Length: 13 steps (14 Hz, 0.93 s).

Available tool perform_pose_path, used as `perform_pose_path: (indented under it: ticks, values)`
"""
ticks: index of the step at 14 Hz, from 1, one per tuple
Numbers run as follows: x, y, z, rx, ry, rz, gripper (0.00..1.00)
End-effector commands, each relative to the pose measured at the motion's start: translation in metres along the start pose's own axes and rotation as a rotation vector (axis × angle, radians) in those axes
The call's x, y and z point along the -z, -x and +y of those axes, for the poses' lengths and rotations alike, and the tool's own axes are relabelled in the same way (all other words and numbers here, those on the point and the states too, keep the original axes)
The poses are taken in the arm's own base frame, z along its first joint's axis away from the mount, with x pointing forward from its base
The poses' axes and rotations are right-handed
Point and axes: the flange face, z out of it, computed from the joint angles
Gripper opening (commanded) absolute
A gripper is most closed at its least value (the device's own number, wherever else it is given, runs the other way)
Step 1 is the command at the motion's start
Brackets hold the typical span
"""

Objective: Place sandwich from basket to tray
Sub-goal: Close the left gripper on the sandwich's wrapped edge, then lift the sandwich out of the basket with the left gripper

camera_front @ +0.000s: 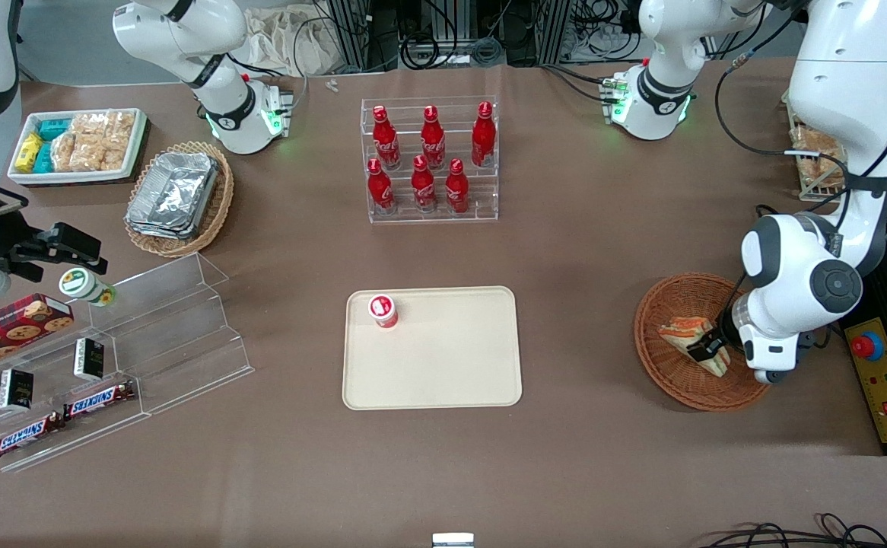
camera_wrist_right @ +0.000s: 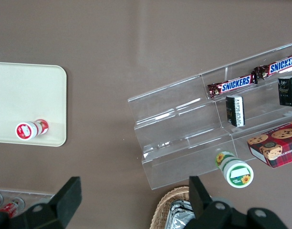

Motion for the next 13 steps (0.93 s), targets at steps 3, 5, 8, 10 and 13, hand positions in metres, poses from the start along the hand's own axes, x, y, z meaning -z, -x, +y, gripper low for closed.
perform_pose_path:
  ticks: [3, 5, 8, 10, 13]
  values:
    - [0.044, 0.014, 0.006, 0.054, -0.006, 0.017, 0.0]
    - [0.086, 0.011, 0.012, 0.055, -0.036, -0.003, 0.0]
    - [0.17, 0.012, 0.019, 0.046, -0.075, -0.041, 0.0]
    - [0.226, 0.028, 0.038, 0.003, -0.079, -0.061, 0.0]
    - [0.259, 0.068, 0.068, -0.106, -0.09, -0.081, 0.0]
